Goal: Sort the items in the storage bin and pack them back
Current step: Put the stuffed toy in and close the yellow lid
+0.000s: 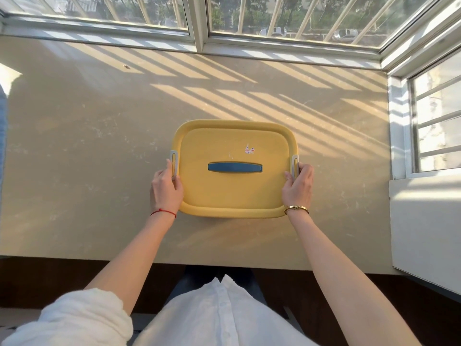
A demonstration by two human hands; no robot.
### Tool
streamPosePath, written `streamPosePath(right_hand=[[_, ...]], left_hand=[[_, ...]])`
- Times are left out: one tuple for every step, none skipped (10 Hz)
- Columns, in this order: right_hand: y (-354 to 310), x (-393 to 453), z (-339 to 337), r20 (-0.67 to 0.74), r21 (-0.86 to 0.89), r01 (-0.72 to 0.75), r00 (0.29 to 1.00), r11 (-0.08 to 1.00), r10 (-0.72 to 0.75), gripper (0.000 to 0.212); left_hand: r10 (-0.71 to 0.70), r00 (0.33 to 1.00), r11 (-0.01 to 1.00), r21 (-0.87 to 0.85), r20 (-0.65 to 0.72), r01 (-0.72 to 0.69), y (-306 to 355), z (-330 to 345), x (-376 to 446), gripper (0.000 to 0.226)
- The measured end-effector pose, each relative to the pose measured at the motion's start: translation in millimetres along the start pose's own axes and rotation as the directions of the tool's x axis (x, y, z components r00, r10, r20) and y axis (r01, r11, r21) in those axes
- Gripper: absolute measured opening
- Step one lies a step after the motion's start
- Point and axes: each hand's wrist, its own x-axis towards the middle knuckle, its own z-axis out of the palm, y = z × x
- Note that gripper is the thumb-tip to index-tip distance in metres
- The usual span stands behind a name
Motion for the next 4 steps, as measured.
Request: streamPosePath(right_hand=[[-2, -1, -1, 0.014, -0.015, -0.016, 1.000, 1.000, 0.016, 0.028], [-8, 0, -10, 0.060, -0.036, -0.041, 0.997, 0.998, 0.043, 0.031], [-14, 2, -25, 0.110, -0.079, -0.055, 0.992, 0.995, 0.064, 0.036], [-27, 4, -48, 0.085, -0.099, -0.013, 0.996, 0.995, 0.022, 0.039]], left_hand=[[0.035, 0.998, 0.998, 0.043, 0.050, -0.037, -2, -6, 0, 0.055], [0.034, 0.991, 0.994, 0.103, 0.126, -0.048, 5, -14, 0, 0.059], [0.083, 0.979, 0.987, 0.122, 0.184, -0.106, 6, -23, 1, 0.065], [0.231, 0.970, 0.970, 0.054, 0.081, -0.235, 13, -44, 0, 0.057]])
